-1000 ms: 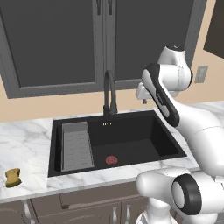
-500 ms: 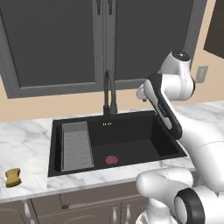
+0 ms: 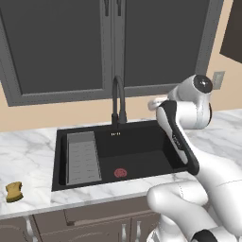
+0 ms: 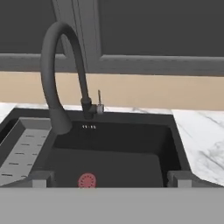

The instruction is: Soak the sponge with water for a few seconds and then drop it inside the sink.

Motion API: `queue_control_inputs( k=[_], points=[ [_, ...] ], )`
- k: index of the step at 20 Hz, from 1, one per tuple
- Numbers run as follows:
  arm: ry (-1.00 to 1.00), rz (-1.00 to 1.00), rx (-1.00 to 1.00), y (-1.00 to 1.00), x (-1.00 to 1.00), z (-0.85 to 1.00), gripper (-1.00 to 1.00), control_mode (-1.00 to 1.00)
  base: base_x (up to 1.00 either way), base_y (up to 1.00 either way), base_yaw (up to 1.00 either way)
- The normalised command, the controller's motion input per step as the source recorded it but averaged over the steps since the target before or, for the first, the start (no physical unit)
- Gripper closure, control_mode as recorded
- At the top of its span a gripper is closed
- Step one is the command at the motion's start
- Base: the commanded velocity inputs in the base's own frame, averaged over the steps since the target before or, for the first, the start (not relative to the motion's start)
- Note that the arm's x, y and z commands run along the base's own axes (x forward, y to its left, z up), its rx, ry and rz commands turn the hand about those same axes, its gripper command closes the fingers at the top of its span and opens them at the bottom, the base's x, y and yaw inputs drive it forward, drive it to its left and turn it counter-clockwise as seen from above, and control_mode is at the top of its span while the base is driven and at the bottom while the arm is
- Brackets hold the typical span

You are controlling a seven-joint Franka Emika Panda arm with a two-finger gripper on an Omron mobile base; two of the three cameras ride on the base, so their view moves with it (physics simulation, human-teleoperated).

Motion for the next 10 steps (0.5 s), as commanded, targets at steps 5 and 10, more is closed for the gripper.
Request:
queue_control_inputs(
  k=[5, 10],
  points=[
    [-0.09, 0.04, 0.00, -0.03, 0.00, 0.00, -1.00, -1.00, 0.00, 0.00, 0.00],
    [-0.06, 0.08, 0.00, -0.13, 0.00, 0.00, -1.00, -1.00, 0.00, 0.00, 0.00]
  ],
)
